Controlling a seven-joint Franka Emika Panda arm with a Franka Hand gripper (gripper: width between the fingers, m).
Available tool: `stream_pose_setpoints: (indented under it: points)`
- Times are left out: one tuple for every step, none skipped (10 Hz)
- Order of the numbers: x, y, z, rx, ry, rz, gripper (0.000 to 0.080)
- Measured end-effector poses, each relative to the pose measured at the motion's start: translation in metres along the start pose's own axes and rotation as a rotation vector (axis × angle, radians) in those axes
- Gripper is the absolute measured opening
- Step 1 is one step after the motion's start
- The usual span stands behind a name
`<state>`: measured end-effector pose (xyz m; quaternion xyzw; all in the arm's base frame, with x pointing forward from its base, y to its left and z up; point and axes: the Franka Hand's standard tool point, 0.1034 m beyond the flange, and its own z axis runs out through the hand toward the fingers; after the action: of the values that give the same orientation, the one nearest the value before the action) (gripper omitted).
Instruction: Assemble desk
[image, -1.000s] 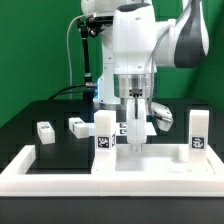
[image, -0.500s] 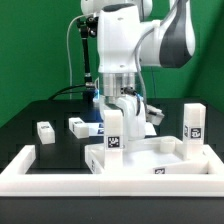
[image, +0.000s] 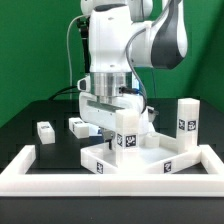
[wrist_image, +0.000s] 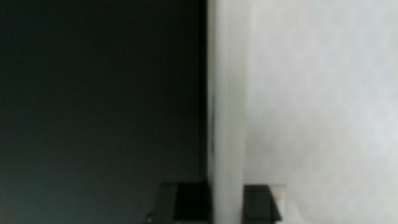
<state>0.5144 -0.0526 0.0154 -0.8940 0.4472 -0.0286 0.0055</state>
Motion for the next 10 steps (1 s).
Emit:
stream_pose_setpoints:
  points:
    - [0.011,-0.002,-0.004,0.007,0.0,-0.159,0.0057]
    - [0.025,-0.002,-0.006,0.013,0.004,-0.29,0.0057]
    - [0.026,-0.006,-0.006,-0.001,0.011,-0.387,0.0057]
    - [0.025,-0.005,-0.005,-0.008,0.009,-0.461,0.0057]
    - [0.026,-0.003,-0.005,-0.012,0.009,-0.533,0.0057]
    - [0.027,-0.003,-0.005,-0.018,0.01,-0.6,0.0057]
    - [0.031,-0.007,-0.005,-0.027,0.011,-0.688,0.0057]
    - [0.033,-0.016,-0.003,-0.03,0.03,-0.771,0.0057]
    - [0.033,-0.028,-0.001,-0.032,0.051,-0.841,0.0057]
    - [0.032,-0.037,-0.001,-0.043,0.067,-0.941,0.0057]
